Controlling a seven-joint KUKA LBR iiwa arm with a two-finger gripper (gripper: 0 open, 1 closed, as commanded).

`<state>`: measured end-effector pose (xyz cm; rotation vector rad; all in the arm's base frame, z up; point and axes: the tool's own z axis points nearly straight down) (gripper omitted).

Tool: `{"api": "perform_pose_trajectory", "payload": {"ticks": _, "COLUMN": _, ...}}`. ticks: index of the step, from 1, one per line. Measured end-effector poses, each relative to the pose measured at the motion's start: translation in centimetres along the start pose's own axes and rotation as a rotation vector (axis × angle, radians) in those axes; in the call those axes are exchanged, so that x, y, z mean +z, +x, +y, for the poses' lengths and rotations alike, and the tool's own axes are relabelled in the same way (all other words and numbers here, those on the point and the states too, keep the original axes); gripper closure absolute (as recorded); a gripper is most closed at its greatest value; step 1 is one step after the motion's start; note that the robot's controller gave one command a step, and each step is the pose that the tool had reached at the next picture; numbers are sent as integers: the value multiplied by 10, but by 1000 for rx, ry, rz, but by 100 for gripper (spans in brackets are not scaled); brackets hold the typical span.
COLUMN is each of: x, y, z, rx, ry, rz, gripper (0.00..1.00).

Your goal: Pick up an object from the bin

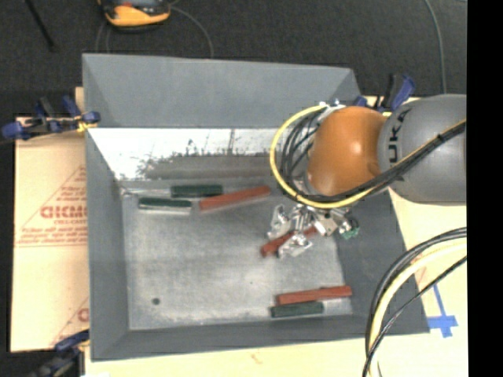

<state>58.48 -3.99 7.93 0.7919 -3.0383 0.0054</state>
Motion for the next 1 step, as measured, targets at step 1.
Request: {"api": "perform_pose_trajectory", "payload": {"ticks": 1, "x": -198, "y": 11, "z": 3, "rx": -51, "ry": -2, "rz": -5, "gripper": 100}}
